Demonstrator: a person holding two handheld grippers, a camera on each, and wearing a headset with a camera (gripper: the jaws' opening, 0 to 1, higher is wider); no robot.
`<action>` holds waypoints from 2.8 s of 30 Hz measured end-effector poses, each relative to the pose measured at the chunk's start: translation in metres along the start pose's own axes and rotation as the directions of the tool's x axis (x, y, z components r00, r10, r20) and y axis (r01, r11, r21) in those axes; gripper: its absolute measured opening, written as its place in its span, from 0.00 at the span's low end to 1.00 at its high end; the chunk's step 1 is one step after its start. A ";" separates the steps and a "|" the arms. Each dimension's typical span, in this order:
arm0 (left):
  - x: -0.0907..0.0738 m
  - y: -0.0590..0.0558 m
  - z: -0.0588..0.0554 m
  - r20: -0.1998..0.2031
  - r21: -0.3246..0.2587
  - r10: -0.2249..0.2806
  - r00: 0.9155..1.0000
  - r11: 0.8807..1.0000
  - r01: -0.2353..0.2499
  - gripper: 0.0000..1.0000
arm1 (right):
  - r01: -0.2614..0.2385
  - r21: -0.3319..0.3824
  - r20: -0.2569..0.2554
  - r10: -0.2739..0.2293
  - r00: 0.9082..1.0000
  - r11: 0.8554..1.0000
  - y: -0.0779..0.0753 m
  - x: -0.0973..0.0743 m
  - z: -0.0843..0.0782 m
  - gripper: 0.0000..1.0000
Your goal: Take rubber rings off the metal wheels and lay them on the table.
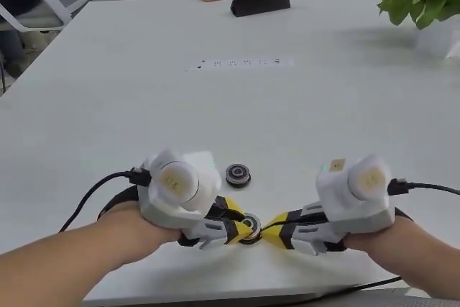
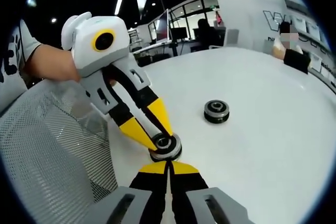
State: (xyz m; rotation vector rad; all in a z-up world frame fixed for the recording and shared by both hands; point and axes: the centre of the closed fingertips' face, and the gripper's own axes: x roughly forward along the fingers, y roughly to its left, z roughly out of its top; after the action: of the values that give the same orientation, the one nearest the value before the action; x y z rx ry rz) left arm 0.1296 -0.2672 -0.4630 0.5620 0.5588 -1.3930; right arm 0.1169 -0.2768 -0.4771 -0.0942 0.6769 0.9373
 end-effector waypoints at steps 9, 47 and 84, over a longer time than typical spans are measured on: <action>0.000 0.000 0.000 -0.001 0.001 0.002 1.000 1.000 -0.002 0.07 | 0.005 0.111 0.041 -0.010 0.999 0.994 -0.005 -0.004 0.002 0.00; 0.001 0.002 0.000 -0.026 0.007 0.021 0.999 1.000 -0.020 0.06 | -0.003 0.226 0.100 -0.020 0.995 0.974 -0.003 -0.002 0.018 0.00; 0.000 -0.001 0.000 -0.026 0.015 0.015 1.000 1.000 -0.015 0.07 | -0.056 0.184 0.143 0.030 0.989 0.981 0.009 0.001 0.028 0.00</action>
State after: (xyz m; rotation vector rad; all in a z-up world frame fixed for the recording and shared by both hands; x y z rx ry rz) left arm 0.1288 -0.2672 -0.4624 0.5958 0.5641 -1.3784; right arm 0.1241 -0.2609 -0.4534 0.1532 0.6366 0.9082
